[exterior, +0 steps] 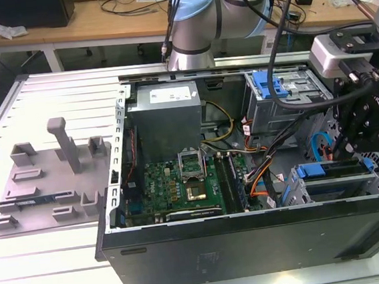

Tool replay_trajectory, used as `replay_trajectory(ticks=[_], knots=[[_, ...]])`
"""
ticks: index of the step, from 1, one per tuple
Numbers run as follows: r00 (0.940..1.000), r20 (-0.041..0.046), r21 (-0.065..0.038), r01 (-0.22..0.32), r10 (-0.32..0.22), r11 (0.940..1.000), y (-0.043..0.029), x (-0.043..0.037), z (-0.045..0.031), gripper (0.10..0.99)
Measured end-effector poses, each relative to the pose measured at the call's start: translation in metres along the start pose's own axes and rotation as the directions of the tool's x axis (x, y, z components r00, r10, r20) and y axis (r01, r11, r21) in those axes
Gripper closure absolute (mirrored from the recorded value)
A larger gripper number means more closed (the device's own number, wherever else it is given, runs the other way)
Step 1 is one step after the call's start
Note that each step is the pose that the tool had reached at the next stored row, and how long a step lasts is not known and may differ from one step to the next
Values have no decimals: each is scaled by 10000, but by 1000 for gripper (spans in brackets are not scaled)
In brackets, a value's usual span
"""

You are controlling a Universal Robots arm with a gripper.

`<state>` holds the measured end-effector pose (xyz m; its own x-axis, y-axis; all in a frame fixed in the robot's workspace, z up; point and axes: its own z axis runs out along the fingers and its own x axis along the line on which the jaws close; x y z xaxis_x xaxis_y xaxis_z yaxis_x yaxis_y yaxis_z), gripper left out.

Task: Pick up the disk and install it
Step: 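Insert the second disk wire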

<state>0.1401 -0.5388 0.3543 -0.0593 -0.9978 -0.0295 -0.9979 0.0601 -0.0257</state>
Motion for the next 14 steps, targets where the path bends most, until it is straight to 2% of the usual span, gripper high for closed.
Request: replay_trajectory(ticks=[14], knots=[[10000, 73, -4, -2, 2, 10000, -20, 27, 37, 925]])
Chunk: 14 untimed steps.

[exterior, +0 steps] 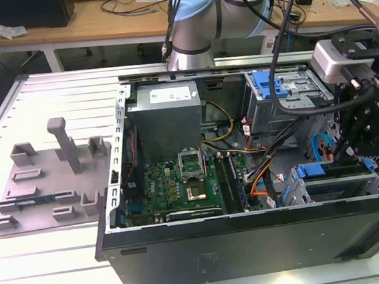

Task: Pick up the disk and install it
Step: 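Insert the second disk wire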

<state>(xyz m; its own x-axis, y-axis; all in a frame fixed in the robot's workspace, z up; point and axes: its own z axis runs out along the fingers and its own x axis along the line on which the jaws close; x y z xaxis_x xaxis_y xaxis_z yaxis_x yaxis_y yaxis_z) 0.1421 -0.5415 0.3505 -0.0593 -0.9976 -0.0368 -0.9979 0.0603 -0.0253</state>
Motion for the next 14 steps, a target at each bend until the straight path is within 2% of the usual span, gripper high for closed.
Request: replay_trajectory(ticks=[14], knots=[[10000, 3, -1, 1, -1, 10000, -10, 0, 21, 925]])
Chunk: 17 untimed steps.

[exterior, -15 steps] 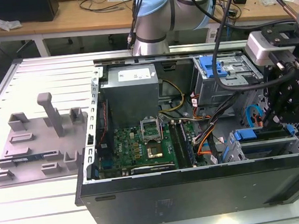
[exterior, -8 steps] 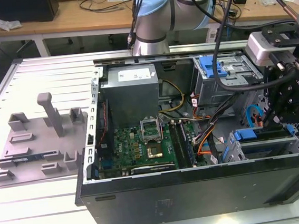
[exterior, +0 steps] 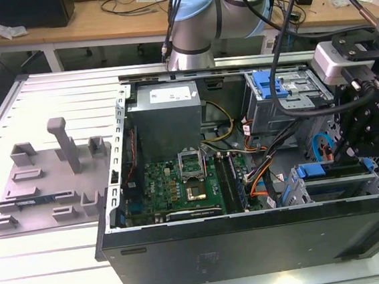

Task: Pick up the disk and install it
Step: 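Insert the second disk wire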

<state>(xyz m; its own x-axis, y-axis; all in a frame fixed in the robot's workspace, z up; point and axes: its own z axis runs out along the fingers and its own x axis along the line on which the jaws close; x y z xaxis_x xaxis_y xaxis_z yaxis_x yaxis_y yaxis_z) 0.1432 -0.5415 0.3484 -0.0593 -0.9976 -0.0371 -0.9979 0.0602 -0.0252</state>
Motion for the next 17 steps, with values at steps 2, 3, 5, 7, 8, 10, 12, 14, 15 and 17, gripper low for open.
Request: replay_trajectory(ticks=[2, 3, 5, 7, 8, 10, 12, 14, 15, 17], knots=[[10000, -1, 1, 0, 0, 10000, 0, 0, 7, 925], [10000, -2, 1, 0, 0, 10000, 0, 0, 11, 925], [10000, -1, 0, 0, 0, 10000, 0, 1, 16, 925], [10000, -1, 1, 0, 0, 10000, 1, 1, 22, 925], [10000, -1, 1, -1, 1, 10000, 1, 1, 26, 925], [10000, -1, 1, 0, 0, 10000, 1, 1, 30, 925], [10000, -1, 0, 0, 0, 10000, 1, 1, 35, 925], [10000, 0, 1, 0, 0, 10000, 1, 1, 38, 925], [10000, -1, 0, 2, -2, 10000, 1, 1, 40, 925], [10000, 0, 1, 14, -14, 10000, 5, 2, 44, 925]])
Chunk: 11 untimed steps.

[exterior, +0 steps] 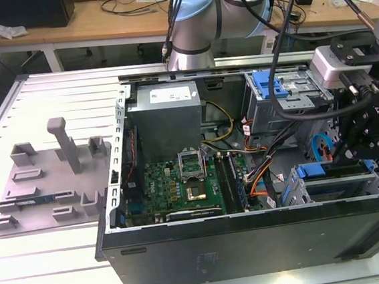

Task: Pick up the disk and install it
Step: 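Insert the second disk wire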

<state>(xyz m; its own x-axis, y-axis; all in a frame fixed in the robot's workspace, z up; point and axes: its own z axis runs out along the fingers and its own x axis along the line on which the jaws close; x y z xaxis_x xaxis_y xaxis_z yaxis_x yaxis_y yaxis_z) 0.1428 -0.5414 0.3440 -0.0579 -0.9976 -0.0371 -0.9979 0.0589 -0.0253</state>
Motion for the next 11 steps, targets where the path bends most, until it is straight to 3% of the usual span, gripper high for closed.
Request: replay_trajectory(ticks=[11], knots=[[10000, -2, -1, 37, -37, 10000, 12, 3, 50, 925]])
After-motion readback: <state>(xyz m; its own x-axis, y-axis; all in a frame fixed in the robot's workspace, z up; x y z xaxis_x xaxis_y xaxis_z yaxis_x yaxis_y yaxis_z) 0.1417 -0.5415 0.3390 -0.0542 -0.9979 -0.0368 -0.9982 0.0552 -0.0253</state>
